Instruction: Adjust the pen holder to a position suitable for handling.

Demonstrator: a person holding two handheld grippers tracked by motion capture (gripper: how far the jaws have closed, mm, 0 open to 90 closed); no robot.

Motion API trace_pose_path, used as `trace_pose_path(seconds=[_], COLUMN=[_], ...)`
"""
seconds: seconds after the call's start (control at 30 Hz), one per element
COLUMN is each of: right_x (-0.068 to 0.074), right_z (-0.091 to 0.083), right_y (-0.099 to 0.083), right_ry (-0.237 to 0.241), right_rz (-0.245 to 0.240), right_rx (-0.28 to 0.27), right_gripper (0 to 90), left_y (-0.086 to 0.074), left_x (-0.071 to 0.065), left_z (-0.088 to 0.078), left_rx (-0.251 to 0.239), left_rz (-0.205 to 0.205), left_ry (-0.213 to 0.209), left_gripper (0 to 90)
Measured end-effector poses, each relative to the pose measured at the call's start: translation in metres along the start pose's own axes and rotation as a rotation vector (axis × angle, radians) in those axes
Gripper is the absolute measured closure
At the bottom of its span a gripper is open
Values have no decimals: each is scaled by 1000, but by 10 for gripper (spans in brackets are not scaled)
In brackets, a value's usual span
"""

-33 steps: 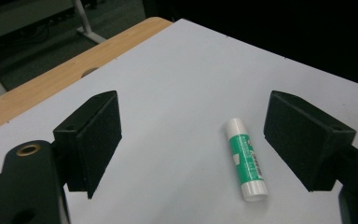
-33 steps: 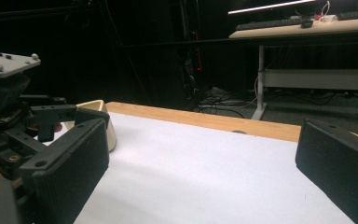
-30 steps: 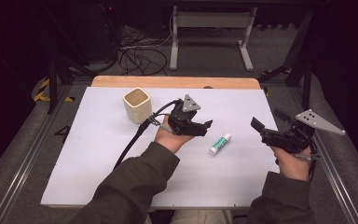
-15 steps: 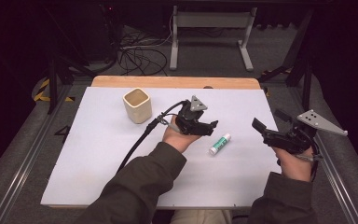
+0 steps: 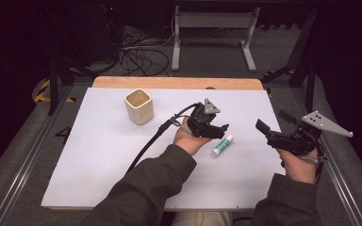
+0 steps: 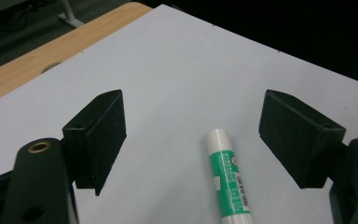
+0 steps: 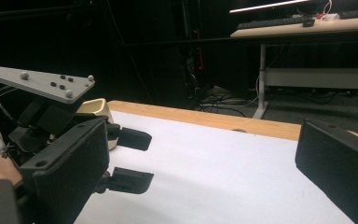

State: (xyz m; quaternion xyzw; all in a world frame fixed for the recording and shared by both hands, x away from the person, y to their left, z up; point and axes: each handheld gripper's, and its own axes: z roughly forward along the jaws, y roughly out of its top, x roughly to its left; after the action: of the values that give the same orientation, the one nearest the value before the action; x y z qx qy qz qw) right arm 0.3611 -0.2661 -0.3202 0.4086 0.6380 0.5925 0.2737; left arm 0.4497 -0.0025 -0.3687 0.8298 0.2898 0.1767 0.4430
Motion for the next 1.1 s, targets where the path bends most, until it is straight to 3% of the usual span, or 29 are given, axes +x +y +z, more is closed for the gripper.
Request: trace_pose_path(seconds=[0.2, 0.43, 1.1], right_x=[3, 5, 6], right_z=[2, 4, 3], right_y=[1, 1, 2], right_ry=[7, 1, -1], right_rz=[-5, -10, -9], right_rx=[7, 18, 21], right_gripper=[32, 32, 32], left_y=[-3, -7, -11], left_x=[-3, -6, -17], left_z=[10, 22, 41], left_rx=[8, 14, 52], left_rz=[-2, -22, -41], left_ry=[3, -22, -31], left_gripper=[240, 240, 251])
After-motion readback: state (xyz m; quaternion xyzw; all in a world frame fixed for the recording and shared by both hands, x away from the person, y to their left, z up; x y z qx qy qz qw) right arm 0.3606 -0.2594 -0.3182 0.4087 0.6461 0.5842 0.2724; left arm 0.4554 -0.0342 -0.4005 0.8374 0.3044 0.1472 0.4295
